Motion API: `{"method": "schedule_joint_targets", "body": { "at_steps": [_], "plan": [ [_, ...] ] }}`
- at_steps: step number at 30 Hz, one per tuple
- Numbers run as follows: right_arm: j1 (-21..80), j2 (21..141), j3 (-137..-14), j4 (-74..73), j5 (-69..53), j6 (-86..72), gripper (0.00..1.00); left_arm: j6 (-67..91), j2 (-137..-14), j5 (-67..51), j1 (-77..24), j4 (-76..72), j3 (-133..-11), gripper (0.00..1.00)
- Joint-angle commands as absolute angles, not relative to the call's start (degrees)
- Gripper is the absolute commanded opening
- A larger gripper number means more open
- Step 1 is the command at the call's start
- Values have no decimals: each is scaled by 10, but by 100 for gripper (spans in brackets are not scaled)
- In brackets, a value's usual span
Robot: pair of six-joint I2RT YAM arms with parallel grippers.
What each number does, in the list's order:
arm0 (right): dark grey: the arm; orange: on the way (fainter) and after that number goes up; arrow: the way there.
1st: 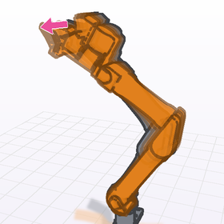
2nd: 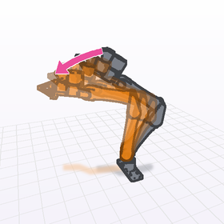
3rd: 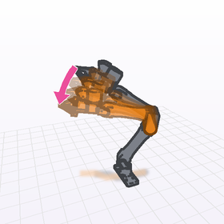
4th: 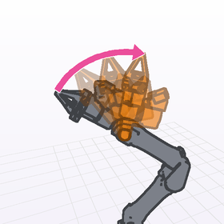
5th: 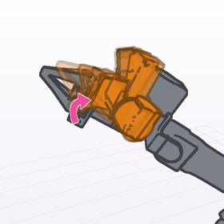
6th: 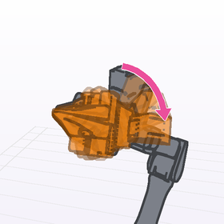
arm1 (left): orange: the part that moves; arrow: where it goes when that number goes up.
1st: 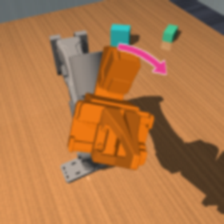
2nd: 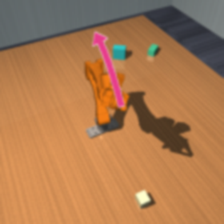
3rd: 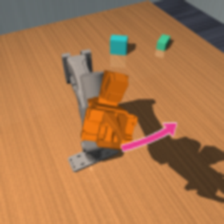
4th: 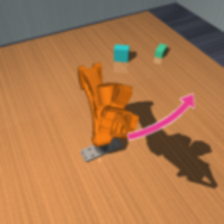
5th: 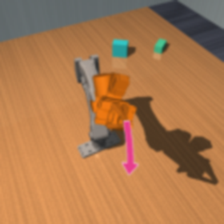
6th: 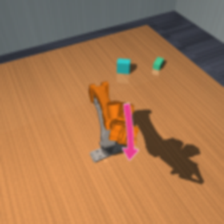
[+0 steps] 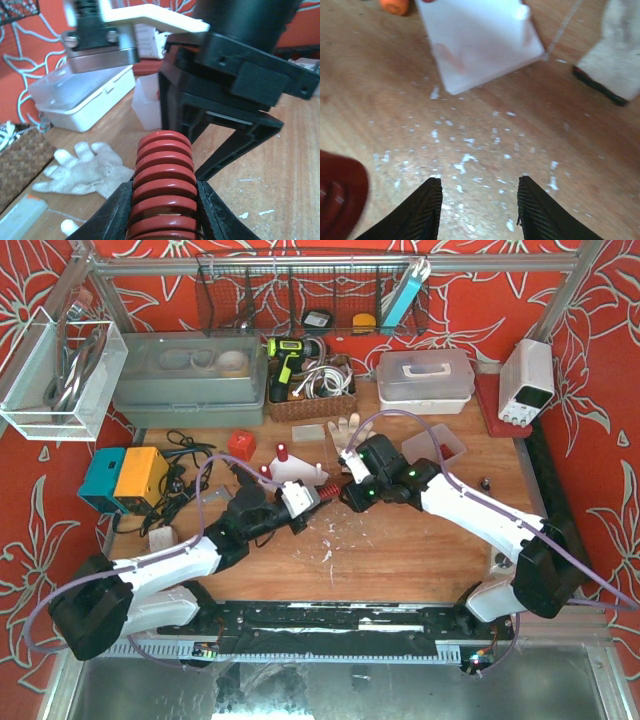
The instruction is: Install the large spring
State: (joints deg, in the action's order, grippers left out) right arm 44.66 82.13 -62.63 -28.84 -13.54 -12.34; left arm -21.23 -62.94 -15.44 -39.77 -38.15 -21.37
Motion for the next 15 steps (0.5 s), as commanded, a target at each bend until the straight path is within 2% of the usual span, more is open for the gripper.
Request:
{"method": "schedule_joint_targets", "body": {
  "at_steps": [1,4,7,12,15],
  "plan": [
    [447,793,-648,-334,19,-134,47,-157,-614,-90,-398,-252,-279,0],
    [440,768,-635,-332,118,-143,52,-115,-619,-57,-395,-107,-340,0],
    [425,744,-608,-316,171,-165,63,-80,-637,-16,-381,42,-420,0],
    [412,705,-571,-293,239,-184,78,-54,-670,-54,-339,226,-541,0],
    [406,680,-549,-276,252,-188,98,-72,-694,-23,-337,314,-606,0]
  ]
}}
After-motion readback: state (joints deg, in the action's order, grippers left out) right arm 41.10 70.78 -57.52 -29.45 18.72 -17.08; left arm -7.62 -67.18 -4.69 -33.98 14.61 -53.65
